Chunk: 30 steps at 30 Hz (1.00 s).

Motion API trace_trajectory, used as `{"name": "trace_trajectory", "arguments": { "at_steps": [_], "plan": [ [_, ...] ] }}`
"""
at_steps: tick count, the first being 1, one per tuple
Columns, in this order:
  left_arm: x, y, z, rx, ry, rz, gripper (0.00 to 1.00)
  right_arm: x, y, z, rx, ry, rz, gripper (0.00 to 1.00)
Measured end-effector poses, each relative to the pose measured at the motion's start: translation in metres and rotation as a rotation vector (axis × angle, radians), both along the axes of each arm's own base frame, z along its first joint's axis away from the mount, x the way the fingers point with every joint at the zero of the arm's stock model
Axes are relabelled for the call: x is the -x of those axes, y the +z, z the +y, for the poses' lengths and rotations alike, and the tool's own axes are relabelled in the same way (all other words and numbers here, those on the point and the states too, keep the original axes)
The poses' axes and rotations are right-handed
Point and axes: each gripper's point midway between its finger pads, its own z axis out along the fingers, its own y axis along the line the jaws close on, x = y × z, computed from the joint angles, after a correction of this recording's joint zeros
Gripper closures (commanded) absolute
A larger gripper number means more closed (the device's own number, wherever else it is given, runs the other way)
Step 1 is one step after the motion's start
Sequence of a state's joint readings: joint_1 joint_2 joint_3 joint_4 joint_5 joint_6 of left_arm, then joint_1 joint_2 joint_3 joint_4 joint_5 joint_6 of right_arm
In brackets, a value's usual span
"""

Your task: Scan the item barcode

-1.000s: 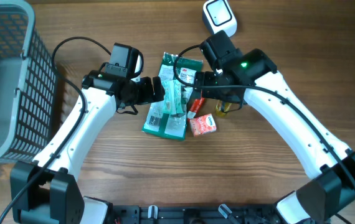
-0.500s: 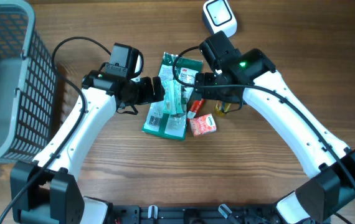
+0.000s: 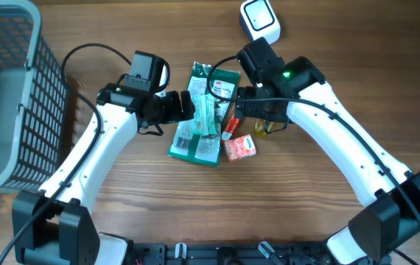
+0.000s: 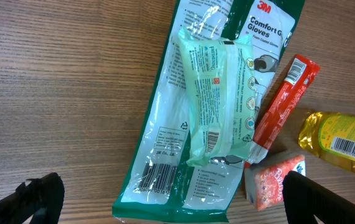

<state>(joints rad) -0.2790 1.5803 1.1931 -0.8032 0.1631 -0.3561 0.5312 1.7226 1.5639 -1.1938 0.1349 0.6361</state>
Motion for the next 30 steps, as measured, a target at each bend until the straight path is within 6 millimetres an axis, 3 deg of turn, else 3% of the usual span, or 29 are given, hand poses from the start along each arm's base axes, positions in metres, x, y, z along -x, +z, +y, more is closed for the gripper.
{"name": "trace_trajectory", "arguments": {
  "at_steps": [7, 12, 17, 26, 30],
  "plan": [
    [0.000, 0.000, 0.000, 0.000, 0.000, 0.000, 0.00, -0.004, -0.002, -0.010, 0.026, -0.132, -0.026, 0.09],
    [0.000, 0.000, 0.000, 0.000, 0.000, 0.000, 0.00, -0.005, -0.024, -0.018, 0.065, -0.178, 0.000, 0.09],
    [0.000, 0.000, 0.000, 0.000, 0.000, 0.000, 0.00, -0.009, -0.045, -0.022, 0.072, -0.206, 0.022, 0.20],
    [0.000, 0.000, 0.000, 0.000, 0.000, 0.000, 0.00, -0.014, -0.048, -0.029, 0.061, -0.234, 0.021, 0.22],
    [0.000, 0.000, 0.000, 0.000, 0.000, 0.000, 0.00, -0.014, -0.062, -0.023, 0.027, -0.230, 0.025, 0.27]
  ]
}}
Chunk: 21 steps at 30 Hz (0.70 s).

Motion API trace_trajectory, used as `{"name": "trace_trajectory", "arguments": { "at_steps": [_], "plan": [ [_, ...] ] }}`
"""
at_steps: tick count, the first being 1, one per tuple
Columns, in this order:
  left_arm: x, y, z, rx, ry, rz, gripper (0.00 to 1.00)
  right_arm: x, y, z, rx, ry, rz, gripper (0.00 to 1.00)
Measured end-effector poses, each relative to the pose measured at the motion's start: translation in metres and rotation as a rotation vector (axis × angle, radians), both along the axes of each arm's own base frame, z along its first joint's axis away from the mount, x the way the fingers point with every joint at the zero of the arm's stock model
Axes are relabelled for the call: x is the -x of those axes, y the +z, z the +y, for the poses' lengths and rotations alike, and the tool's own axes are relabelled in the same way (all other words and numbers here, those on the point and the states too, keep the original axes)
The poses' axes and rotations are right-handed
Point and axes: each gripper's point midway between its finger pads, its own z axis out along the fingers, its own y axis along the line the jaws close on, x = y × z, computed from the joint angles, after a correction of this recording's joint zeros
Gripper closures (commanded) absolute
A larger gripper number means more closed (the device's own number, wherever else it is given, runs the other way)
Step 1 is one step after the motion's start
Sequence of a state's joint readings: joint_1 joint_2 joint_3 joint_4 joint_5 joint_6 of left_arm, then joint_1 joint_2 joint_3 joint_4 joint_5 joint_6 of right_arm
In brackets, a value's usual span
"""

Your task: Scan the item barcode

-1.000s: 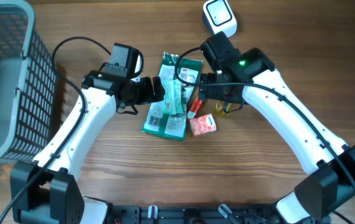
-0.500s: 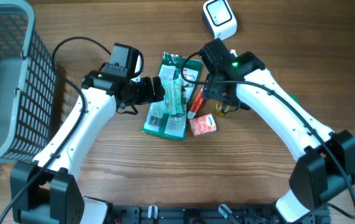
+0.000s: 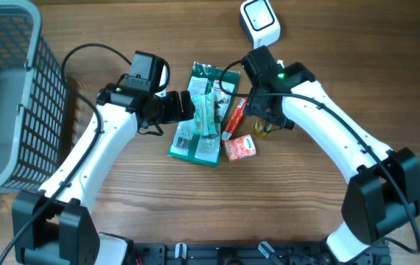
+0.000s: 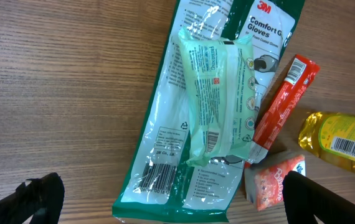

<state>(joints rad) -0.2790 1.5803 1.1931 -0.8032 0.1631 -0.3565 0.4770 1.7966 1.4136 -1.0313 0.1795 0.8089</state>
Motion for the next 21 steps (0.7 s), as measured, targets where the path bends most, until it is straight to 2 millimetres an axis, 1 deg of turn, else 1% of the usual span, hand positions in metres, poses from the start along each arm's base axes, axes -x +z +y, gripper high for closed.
{"name": "trace_trajectory", "arguments": {
  "at_steps": [3, 4, 7, 10, 12, 14, 18, 21],
  "plan": [
    [0.0000, 0.0000, 0.0000, 0.000, 0.000, 0.000, 0.00, 0.0020, -0.0025, 0.0018, -0.011, 0.001, 0.010, 0.39],
    [0.0000, 0.0000, 0.0000, 0.000, 0.000, 0.000, 0.00, 0.0019, -0.0025, 0.0019, -0.012, 0.003, 0.010, 0.40],
    [0.0000, 0.0000, 0.0000, 0.000, 0.000, 0.000, 0.00, 0.0020, -0.0027, 0.0025, -0.015, 0.002, 0.011, 0.50],
    [0.0000, 0.0000, 0.0000, 0.000, 0.000, 0.000, 0.00, 0.0016, -0.0027, 0.0033, -0.019, 0.005, 0.010, 0.57],
    [0.0000, 0.0000, 0.0000, 0.000, 0.000, 0.000, 0.00, 0.0016, -0.0027, 0.0033, -0.019, 0.005, 0.010, 0.57],
    [0.0000, 0.0000, 0.0000, 0.000, 0.000, 0.000, 0.00, 0.0016, -0.0027, 0.0029, -0.019, 0.003, 0.011, 0.66],
    [0.0000, 0.0000, 0.0000, 0.000, 0.000, 0.000, 0.00, 0.0011, -0.0024, -0.0022, -0.010, 0.021, 0.018, 0.67],
    [0.0000, 0.0000, 0.0000, 0.000, 0.000, 0.000, 0.00, 0.0025, 0.0024, -0.0048, -0.004, 0.054, 0.016, 0.66]
  ]
}}
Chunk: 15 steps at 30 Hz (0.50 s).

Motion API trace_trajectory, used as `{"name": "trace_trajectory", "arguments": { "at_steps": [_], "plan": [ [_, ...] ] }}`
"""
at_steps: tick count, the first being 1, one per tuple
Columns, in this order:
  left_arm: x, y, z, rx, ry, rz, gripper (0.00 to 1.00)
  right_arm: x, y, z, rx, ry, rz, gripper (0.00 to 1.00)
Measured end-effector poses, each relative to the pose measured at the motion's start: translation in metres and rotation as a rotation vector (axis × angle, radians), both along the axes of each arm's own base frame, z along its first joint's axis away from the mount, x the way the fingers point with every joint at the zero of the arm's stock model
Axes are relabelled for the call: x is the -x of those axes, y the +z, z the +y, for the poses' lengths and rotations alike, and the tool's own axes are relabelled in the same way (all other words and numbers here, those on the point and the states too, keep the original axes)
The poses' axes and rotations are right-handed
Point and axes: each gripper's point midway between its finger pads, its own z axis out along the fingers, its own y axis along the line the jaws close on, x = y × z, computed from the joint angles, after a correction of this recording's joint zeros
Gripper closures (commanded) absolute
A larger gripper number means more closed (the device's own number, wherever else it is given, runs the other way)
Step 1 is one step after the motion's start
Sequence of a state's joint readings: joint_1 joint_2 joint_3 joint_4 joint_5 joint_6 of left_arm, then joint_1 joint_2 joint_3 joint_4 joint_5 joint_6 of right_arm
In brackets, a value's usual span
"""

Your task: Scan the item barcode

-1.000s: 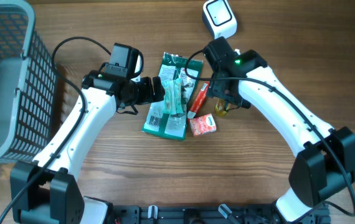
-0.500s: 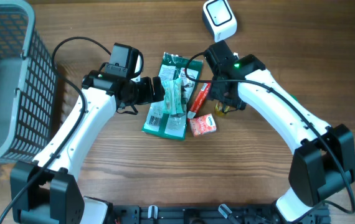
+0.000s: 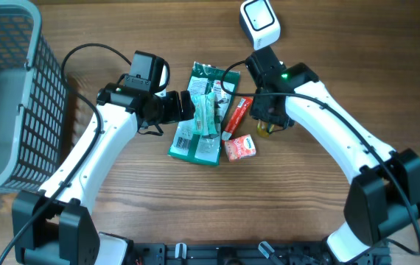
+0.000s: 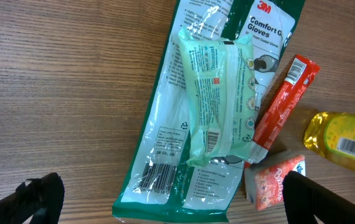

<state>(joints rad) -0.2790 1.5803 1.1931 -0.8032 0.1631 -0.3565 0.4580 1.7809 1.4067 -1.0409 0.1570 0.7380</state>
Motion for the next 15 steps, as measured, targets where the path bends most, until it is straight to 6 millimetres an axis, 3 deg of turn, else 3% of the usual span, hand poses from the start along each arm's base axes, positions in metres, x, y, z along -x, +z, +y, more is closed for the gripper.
{"name": "trace_trajectory", "arguments": {
  "at_steps": [5, 15],
  "plan": [
    [0.000, 0.000, 0.000, 0.000, 0.000, 0.000, 0.00, 0.002, 0.015, -0.001, 0.009, 0.109, -0.025, 0.67],
    [0.000, 0.000, 0.000, 0.000, 0.000, 0.000, 0.00, 0.006, 0.015, -0.003, 0.035, 0.197, -0.004, 0.67]
  ]
}}
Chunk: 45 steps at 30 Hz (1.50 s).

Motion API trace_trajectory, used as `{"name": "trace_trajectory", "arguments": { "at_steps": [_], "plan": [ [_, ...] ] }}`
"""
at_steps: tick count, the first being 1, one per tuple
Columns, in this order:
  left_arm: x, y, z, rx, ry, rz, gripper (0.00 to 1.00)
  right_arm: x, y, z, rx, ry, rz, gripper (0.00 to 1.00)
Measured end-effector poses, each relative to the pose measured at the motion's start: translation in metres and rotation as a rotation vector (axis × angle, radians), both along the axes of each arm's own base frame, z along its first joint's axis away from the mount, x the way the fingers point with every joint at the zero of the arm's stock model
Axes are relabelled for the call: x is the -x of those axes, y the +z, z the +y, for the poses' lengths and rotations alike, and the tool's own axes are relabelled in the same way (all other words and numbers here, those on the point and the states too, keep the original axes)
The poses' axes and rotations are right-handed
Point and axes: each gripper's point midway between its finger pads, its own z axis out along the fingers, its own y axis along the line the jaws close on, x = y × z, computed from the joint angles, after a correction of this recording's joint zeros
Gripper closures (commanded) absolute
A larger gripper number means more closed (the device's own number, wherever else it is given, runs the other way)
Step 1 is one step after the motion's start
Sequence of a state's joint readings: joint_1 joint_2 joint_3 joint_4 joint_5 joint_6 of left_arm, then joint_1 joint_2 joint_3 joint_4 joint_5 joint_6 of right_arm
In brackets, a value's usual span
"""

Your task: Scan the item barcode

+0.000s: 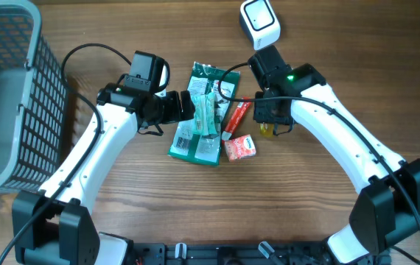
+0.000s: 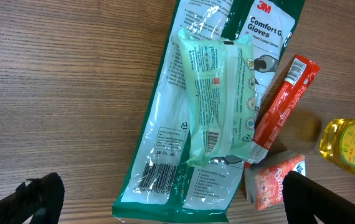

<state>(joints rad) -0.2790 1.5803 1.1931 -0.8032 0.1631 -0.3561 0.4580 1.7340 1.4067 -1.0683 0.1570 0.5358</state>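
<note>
A yellow bottle (image 2: 352, 149) with a barcode label sits at the right edge of the left wrist view, its shadow thrown on the wood beside it. In the overhead view only a yellow bit (image 1: 267, 132) shows beneath my right gripper (image 1: 267, 122), which is shut on it. My left gripper (image 2: 168, 205) is open, hanging over the green glove package (image 2: 165, 143) with a pale wipes pack (image 2: 218, 93) lying on top. The white scanner (image 1: 259, 20) rests at the far edge of the table.
A red tube (image 2: 283, 102) lies slanted between the glove package and the bottle. An orange tissue pack (image 2: 269, 182) sits just below the tube. A grey wire basket (image 1: 4, 96) stands at the far left.
The yellow bottle has shifted right and a little down in the left wrist view, away from the red tube, with a shadow now beside it. The right gripper has shifted slightly with it. The left arm is unchanged.
The bottle first lay beside the red tube with the right gripper over it. It lay the same a second later, with the right arm turned. Then it had shifted slightly right, and now it is further right, in the right gripper. The left gripper stayed open over the packages.
</note>
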Motion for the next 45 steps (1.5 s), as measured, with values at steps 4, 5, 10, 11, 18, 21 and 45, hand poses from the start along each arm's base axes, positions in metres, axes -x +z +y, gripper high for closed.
{"name": "trace_trajectory", "arguments": {
  "at_steps": [4, 5, 10, 11, 18, 21, 45],
  "plan": [
    [0.000, 0.000, 0.000, 0.000, 0.000, 0.000, 0.00, 0.000, 0.000, 0.000, 0.003, 0.013, 0.001, 0.66],
    [0.000, 0.000, 0.000, 0.000, 0.000, 0.000, 0.00, 0.000, 0.000, 0.000, 0.006, 0.020, 0.002, 0.66],
    [0.000, 0.000, 0.000, 0.000, 0.000, 0.000, 0.00, 0.002, 0.000, -0.001, 0.024, 0.084, 0.016, 0.66],
    [0.000, 0.000, 0.000, 0.000, 0.000, 0.000, 0.00, 0.003, -0.001, -0.001, 0.027, 0.094, 0.018, 0.66],
    [0.000, 0.000, 0.000, 0.000, 0.000, 0.000, 0.00, 0.003, -0.001, -0.002, 0.036, 0.131, 0.023, 0.66],
    [0.000, 0.000, 0.000, 0.000, 0.000, 0.000, 0.00, 0.003, -0.001, -0.002, 0.041, 0.153, 0.025, 0.66],
    [0.000, 0.000, 0.000, 0.000, 0.000, 0.000, 0.00, -0.009, 0.002, 0.003, 0.038, 0.186, -0.026, 0.65]
  ]
}}
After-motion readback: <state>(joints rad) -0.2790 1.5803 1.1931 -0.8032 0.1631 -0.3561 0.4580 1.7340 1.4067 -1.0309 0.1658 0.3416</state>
